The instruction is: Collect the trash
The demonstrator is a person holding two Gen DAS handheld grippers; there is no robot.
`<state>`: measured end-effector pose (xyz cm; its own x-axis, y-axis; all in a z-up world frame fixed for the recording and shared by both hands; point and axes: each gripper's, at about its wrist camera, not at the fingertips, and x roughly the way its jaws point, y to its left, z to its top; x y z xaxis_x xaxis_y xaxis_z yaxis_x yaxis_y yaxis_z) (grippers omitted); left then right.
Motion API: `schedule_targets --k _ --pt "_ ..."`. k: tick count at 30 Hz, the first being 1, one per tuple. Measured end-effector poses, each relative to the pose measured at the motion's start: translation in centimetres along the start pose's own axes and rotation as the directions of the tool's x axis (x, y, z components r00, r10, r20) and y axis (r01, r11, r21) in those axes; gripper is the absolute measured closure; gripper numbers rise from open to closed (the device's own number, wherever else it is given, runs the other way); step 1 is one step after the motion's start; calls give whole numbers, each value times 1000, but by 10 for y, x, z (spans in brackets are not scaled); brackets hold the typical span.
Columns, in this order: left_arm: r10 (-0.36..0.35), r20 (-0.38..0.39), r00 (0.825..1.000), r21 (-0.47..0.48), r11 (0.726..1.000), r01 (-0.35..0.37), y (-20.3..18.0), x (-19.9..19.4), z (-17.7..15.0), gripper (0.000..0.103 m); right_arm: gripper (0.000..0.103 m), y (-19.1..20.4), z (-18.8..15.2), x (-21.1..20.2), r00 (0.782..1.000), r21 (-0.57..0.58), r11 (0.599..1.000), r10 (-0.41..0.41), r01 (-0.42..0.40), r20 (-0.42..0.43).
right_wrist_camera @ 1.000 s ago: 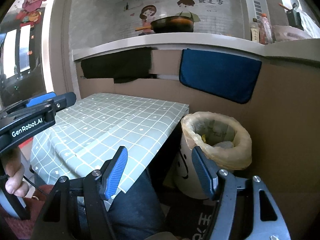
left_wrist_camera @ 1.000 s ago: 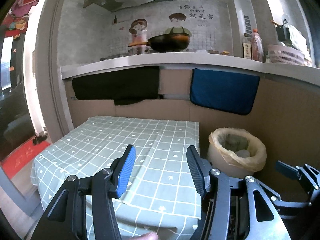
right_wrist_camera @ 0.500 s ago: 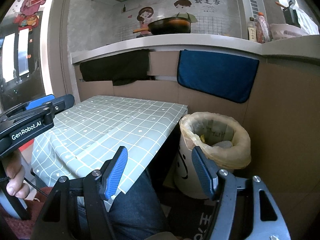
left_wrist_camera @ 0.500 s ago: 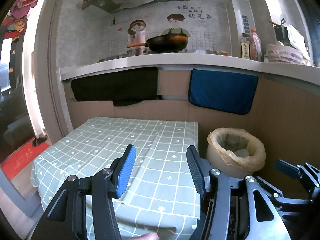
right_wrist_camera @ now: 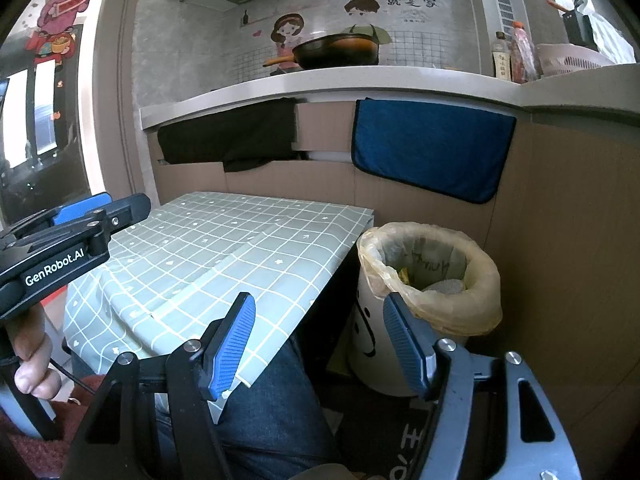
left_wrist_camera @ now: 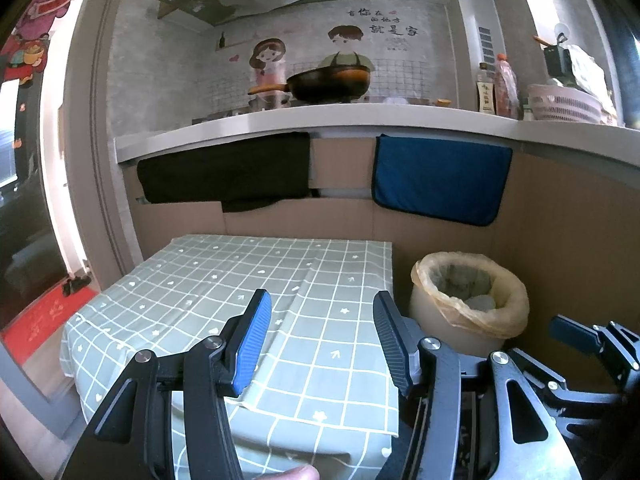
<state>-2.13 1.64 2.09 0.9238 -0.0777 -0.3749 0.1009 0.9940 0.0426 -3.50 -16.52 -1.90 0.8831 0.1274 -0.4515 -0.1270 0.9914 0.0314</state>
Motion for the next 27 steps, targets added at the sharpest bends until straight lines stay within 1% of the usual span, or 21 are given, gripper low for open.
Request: schedule_targets --k 7,27 --pt "-5 -11 1000 6 1000 5 -1 0 0 49 39 -1 -2 -2 1000 9 1000 -7 7 4" --pt "-13 -10 1000 10 1000 13 1 0 0 49 39 1 -1 -3 1000 23 1000 -13 13 1"
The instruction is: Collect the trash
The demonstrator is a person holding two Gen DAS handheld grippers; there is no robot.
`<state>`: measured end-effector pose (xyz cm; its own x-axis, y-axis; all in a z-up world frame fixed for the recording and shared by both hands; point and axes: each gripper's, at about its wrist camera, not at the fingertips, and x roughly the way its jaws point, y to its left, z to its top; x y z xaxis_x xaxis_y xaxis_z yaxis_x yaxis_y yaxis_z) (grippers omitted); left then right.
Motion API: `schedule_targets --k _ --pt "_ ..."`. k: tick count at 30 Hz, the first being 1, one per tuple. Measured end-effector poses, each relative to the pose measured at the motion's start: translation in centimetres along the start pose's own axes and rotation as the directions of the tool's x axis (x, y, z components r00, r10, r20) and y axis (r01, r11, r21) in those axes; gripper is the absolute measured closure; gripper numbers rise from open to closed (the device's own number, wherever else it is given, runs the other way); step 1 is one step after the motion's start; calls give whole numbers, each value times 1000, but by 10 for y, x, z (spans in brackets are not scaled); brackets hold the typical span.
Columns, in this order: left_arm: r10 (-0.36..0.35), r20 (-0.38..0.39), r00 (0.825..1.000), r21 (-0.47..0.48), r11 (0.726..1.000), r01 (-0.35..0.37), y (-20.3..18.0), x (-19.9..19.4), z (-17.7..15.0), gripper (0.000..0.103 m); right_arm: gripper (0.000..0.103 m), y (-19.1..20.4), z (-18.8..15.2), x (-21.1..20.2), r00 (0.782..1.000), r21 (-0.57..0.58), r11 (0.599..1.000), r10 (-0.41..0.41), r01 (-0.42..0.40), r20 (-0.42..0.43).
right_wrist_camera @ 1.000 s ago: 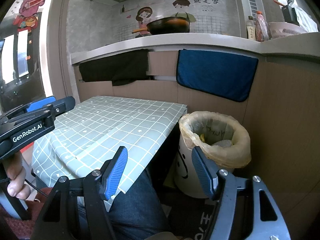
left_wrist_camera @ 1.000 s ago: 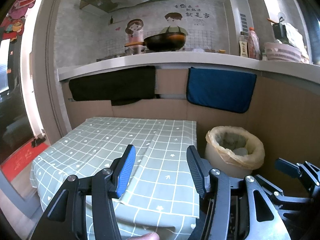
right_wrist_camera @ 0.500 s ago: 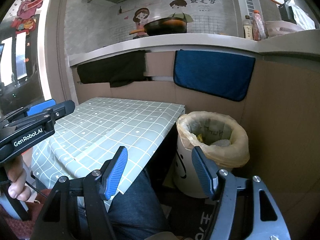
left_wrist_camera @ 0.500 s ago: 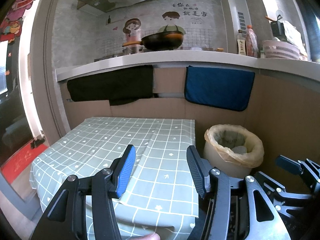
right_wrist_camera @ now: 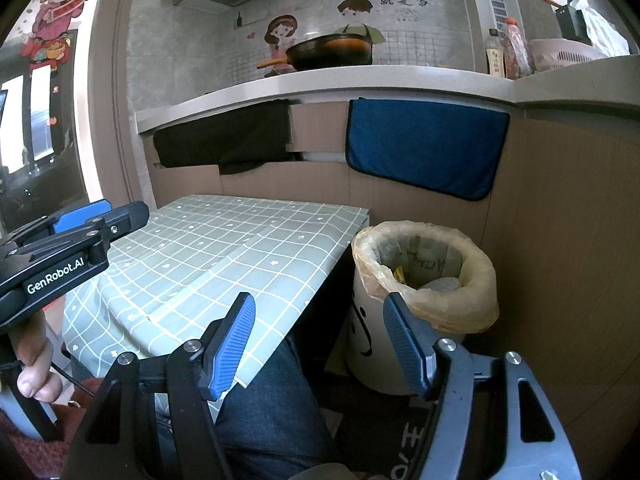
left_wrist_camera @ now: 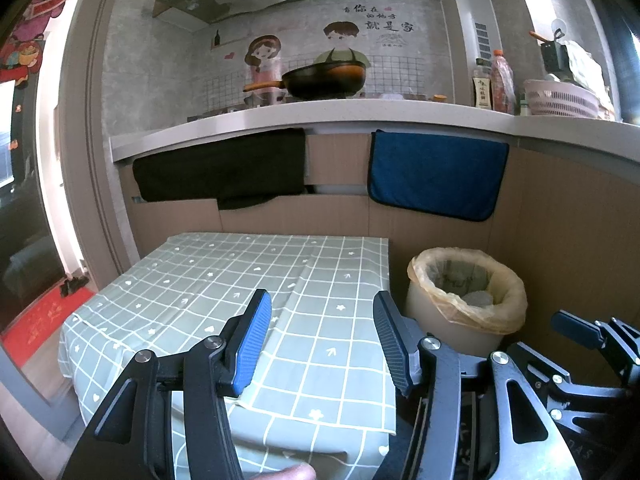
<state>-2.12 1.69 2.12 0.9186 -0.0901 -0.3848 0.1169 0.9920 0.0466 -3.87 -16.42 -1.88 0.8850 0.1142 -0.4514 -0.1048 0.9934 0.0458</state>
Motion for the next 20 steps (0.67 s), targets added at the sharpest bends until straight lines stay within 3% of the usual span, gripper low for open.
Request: schedule_targets --k 17,20 --pt "-3 0 1000 0 1000 3 -1 0 0 49 39 -2 0 0 1000 1 1000 0 0 -1" --pt "-29 8 1000 -1 1000 29 0 -2 -1 49 39 -2 0 0 1000 1 1000 -4 4 0"
